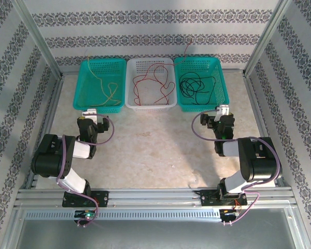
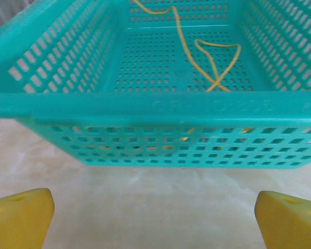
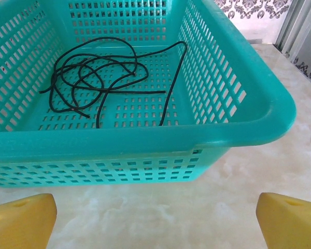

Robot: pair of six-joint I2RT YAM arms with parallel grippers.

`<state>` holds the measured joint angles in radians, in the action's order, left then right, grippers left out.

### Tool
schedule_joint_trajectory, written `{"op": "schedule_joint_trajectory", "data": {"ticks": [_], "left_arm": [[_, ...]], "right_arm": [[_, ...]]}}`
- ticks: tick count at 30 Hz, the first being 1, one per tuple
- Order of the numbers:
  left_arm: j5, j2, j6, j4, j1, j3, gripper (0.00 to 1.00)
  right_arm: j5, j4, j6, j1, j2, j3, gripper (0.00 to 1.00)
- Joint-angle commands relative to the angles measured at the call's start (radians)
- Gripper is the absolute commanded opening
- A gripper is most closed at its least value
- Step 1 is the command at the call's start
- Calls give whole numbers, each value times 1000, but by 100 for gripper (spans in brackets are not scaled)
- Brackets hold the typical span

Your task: Untangle the cables

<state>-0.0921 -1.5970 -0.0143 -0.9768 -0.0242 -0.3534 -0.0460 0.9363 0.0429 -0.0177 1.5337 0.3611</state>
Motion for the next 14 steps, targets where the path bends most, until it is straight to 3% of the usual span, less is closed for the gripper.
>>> {"op": "schedule_joint_trajectory", "data": {"ticks": [1,7,10,14], "left_arm": [[96,-1,43,-9,6,-20,99],[105,0,42,4,6,-25,99],[112,1,39,16,9,-30,99],[134,2,33,21,20,-32,99]], "right_arm": [[-27,22,-19,-15,-3,9,98],[-20,19,-20,-13,-1,11,98],[59,-9,5,24,5,30,98],[41,11,-7,13,-3,14,98]]}}
